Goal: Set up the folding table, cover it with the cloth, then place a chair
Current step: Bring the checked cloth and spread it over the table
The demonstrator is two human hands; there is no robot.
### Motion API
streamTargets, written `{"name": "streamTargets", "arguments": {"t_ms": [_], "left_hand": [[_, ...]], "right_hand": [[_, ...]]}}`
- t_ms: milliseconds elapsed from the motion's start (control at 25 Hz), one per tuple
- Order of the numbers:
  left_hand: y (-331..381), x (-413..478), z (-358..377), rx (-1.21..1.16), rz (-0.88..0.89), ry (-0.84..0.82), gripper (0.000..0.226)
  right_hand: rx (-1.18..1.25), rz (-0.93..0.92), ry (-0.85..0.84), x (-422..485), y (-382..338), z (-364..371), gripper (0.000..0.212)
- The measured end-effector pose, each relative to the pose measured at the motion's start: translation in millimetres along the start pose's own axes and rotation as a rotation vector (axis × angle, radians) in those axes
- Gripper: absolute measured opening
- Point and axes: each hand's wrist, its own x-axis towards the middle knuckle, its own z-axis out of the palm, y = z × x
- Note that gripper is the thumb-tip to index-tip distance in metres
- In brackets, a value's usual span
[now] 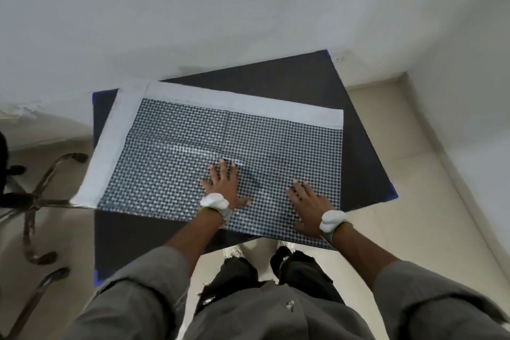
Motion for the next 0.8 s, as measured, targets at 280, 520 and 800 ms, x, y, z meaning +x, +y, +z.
{"name": "streamTargets", "arguments": {"t_ms": [280,520,800], "left_hand": [[38.1,63.9,-66.3,0.238,0.276,-0.129,0.101],[117.6,54.2,-25.2,0.197,0.256,0.069,0.082],[128.3,67.5,4.3,0.235,0.21,-0.021,0.122]], "right_hand": [[0.13,0.06,0.049,-29.6,-22.0,14.3,0.087],[0.078,0.037,0.245,-16.7,4.8,-1.3,0.063],[0.161,0.16,0.084,-14.6,83.7,27.3,0.103]]}}
